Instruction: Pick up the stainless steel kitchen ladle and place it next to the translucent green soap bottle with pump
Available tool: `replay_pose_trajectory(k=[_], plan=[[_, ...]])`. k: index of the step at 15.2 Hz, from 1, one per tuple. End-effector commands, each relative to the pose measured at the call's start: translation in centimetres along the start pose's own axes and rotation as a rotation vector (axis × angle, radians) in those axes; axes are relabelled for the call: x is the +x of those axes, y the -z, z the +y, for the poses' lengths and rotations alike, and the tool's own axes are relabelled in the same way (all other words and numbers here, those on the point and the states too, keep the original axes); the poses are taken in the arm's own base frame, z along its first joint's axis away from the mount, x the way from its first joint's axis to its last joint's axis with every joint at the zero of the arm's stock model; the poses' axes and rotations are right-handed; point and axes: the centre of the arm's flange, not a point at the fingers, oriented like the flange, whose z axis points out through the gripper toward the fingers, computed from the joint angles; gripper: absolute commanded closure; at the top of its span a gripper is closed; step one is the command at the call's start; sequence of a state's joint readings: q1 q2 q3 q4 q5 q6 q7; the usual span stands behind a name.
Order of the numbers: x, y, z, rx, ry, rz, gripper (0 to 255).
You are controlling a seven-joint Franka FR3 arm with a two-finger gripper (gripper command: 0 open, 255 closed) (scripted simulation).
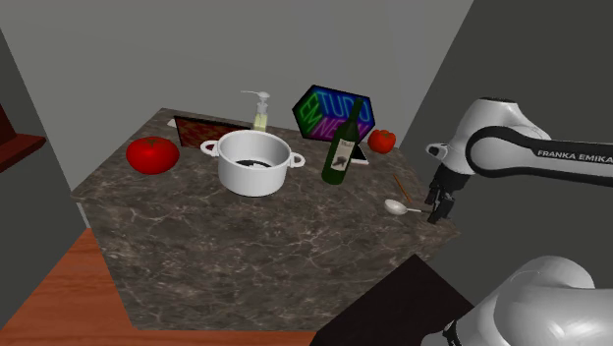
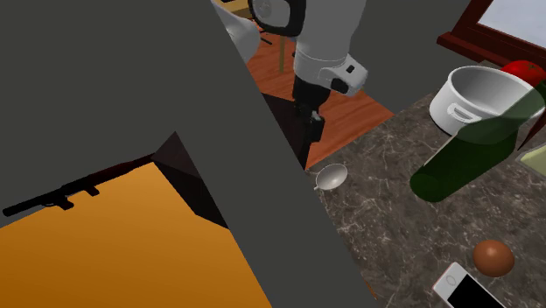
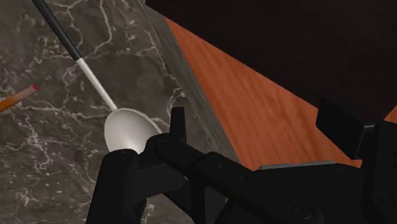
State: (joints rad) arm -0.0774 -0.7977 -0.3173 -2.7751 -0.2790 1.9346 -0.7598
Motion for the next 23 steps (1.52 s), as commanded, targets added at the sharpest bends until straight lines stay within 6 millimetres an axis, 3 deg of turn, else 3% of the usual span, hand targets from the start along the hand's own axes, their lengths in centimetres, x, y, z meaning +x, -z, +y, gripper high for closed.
replay_pose_trajectory(k=[1,10,18,23], plan=[[-1.7,0.0,1.8,-0.044,0.076,0.056,0],[-3.6,-5.8,11.2,-0.126,0.406,0.102,0],[-3.1,-10.0,12.0,-0.129,0.419,0.104,0],[-3.1,-10.0,12.0,-0.129,0.419,0.104,0]])
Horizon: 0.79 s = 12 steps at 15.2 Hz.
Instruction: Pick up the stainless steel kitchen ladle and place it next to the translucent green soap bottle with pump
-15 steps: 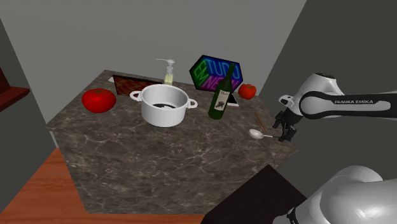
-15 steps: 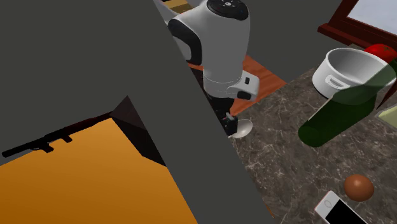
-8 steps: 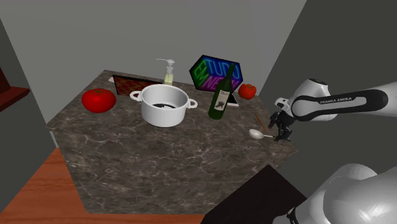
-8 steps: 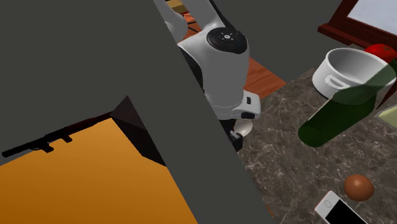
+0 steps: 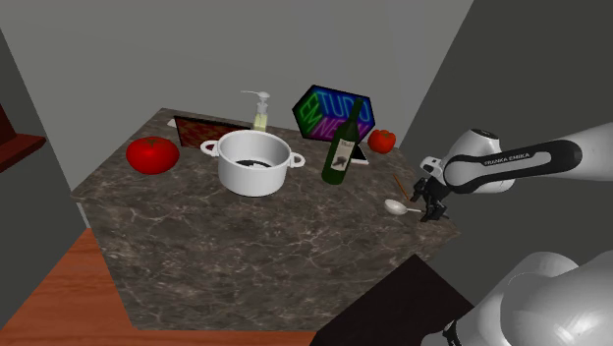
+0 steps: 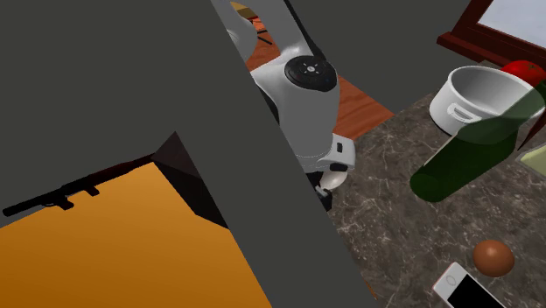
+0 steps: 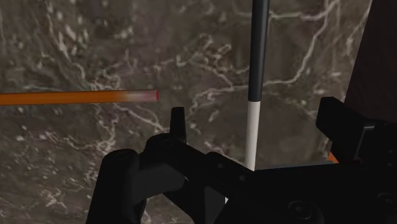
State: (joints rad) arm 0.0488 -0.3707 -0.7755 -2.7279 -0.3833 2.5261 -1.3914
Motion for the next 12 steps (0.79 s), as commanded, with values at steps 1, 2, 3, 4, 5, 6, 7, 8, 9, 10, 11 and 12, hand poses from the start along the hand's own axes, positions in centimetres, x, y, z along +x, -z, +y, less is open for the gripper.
replay_pose_trajectory(k=[1,2,3,4,5,6,7,8,9,10,11,12], plan=[[0.01,-0.02,0.00,0.000,0.000,0.000,0],[0.01,-0.02,0.00,0.000,0.000,0.000,0],[0.01,-0.02,0.00,0.000,0.000,0.000,0],[0.01,-0.02,0.00,0.000,0.000,0.000,255],[0.01,-0.02,0.00,0.000,0.000,0.000,255],[0.01,-0.02,0.00,0.000,0.000,0.000,255],[0.01,-0.02,0.00,0.000,0.000,0.000,255],[0.01,-0.02,0.00,0.000,0.000,0.000,255],[0.01,-0.02,0.00,0.000,0.000,0.000,255],[0.01,-0.02,0.00,0.000,0.000,0.000,255],[0.01,-0.02,0.00,0.000,0.000,0.000,255],[0.01,-0.02,0.00,0.000,0.000,0.000,255]])
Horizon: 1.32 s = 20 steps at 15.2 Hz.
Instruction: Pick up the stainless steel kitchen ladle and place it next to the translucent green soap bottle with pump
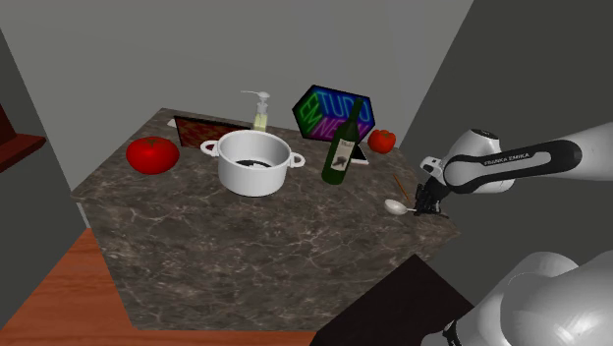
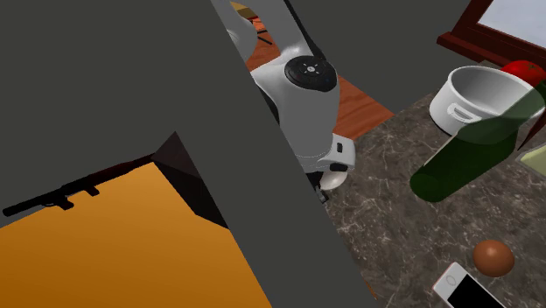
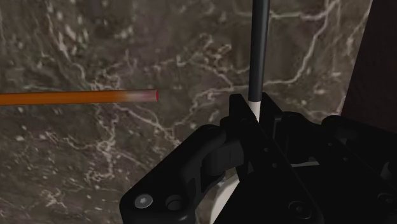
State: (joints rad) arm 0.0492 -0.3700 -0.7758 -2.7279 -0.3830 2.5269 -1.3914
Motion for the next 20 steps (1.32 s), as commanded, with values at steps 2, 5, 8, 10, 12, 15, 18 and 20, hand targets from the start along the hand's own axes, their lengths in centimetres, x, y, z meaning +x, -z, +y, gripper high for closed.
replay_pose_trajectory(k=[2,5,8,10,12,15,18,20], plan=[[0.0,0.5,0.1,0.000,0.000,0.000,255],[0.1,2.1,0.2,0.000,0.000,0.000,255],[0.1,3.7,0.4,0.000,0.000,0.000,255],[0.1,4.7,0.5,0.000,0.000,0.000,255],[0.2,5.8,0.6,0.000,0.000,0.000,255],[0.2,7.3,0.8,0.000,0.000,0.000,255],[0.2,8.9,0.9,0.000,0.000,0.000,255],[0.3,10.0,1.1,0.000,0.000,0.000,255]])
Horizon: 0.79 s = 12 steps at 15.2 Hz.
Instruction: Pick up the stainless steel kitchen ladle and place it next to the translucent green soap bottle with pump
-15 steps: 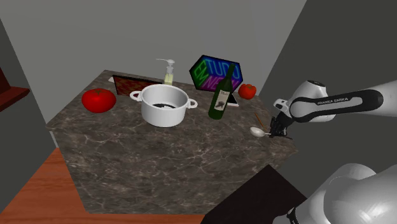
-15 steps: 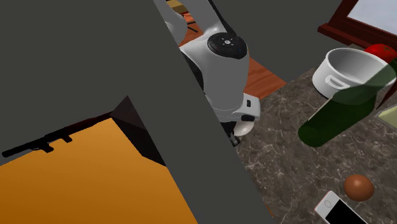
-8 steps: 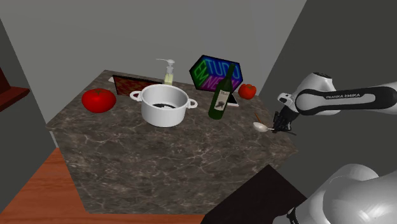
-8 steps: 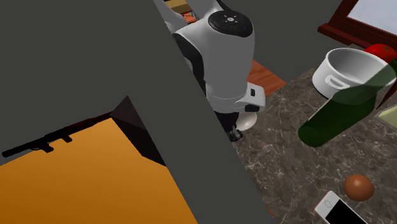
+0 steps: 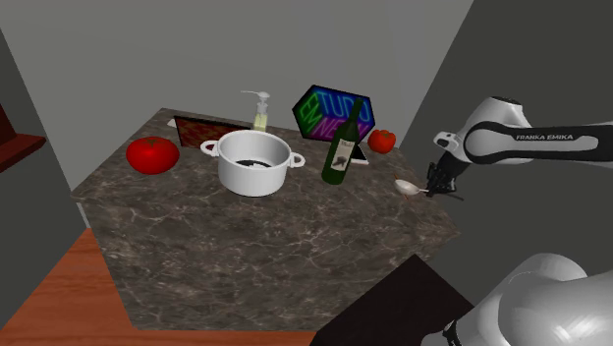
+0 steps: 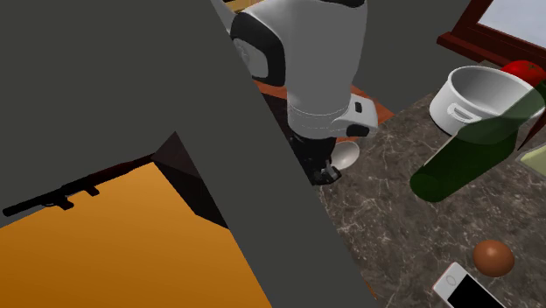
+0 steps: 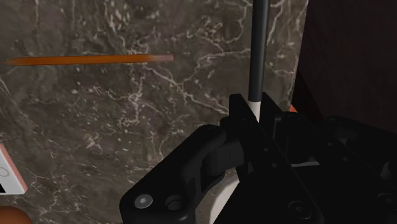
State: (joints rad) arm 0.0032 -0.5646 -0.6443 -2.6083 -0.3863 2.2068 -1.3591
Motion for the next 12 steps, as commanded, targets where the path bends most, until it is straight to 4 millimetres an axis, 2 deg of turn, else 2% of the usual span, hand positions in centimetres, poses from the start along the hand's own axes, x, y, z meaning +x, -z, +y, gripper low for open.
replay_pose_trajectory(k=[1,12], plan=[[-0.3,1.2,0.0,-0.006,-0.008,0.007,255],[-0.2,7.0,0.6,-0.006,-0.008,0.007,255]])
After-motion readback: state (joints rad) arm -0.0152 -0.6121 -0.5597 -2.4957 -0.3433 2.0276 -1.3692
